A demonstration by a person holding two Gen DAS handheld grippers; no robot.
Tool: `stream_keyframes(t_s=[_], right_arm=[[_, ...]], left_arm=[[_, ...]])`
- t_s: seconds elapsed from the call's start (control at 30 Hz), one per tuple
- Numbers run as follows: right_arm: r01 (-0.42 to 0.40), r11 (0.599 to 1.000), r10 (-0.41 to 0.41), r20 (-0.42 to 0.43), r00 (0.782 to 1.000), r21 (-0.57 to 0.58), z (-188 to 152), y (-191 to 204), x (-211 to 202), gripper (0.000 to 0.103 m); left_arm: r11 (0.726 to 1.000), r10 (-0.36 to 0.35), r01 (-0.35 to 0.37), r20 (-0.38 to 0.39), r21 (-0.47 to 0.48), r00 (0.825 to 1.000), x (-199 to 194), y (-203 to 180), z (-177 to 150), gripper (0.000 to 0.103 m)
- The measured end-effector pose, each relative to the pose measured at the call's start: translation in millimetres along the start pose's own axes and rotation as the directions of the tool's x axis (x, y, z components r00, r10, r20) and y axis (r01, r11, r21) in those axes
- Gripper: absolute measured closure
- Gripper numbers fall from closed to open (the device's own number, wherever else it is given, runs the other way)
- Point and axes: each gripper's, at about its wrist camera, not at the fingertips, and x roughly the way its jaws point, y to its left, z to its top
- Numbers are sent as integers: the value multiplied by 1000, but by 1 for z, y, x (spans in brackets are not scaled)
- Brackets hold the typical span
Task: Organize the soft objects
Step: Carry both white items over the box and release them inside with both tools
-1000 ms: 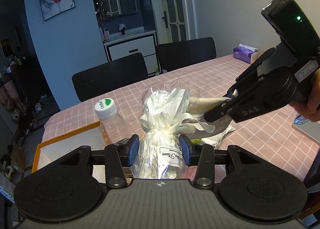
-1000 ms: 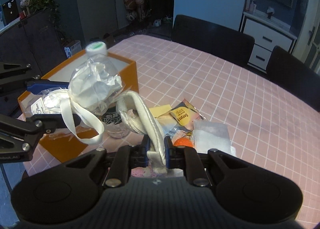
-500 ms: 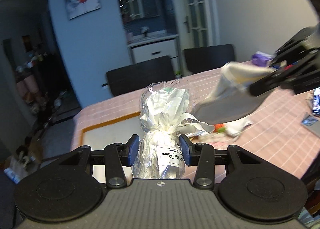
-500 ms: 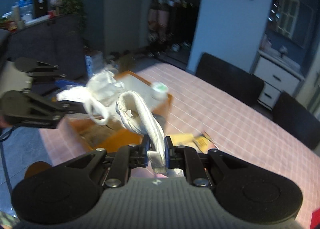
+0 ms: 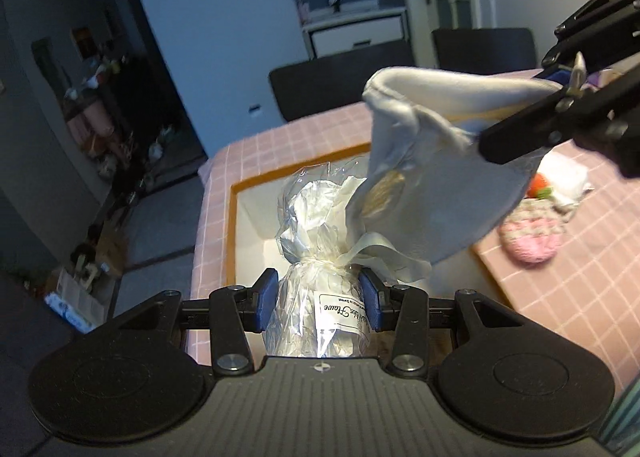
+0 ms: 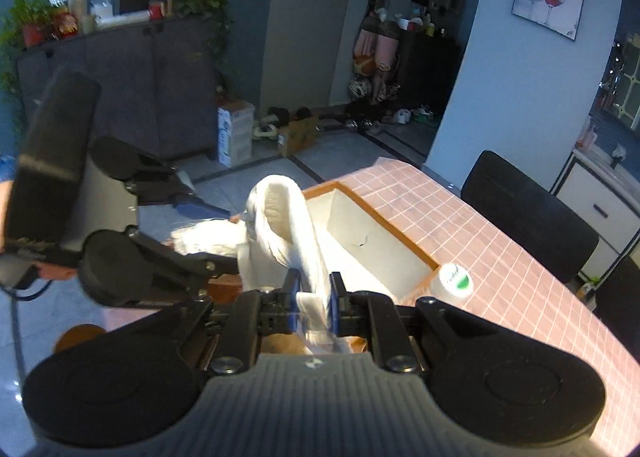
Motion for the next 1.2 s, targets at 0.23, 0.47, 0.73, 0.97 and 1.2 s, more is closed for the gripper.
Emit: stream_keyframes(t_s=[0.23, 0.47, 0.73, 0.97, 1.2], right_arm=[[93, 995, -94, -22, 995, -29, 19, -1, 67, 90], [207, 978, -208, -83, 975, -17, 24, -15, 109, 90], [94, 994, -80, -243, 967, 47, 11, -19, 151, 90], [52, 995, -19, -332, 943, 90, -1, -16, 173, 89], [80, 993, -42, -388, 921, 83, -11, -11, 200, 85]], left_arm=[[997, 44, -49, -82, -55, 996, 43, 24, 9, 53], [992, 107, -112, -86, -57, 991, 64, 27, 8, 53], [997, 56, -63, -174, -37, 983, 84, 27, 2, 52], [999, 53, -53, -204, 4, 977, 84, 23, -1, 39], [1000, 24, -20, -217, 18, 976, 80, 28, -5, 26]])
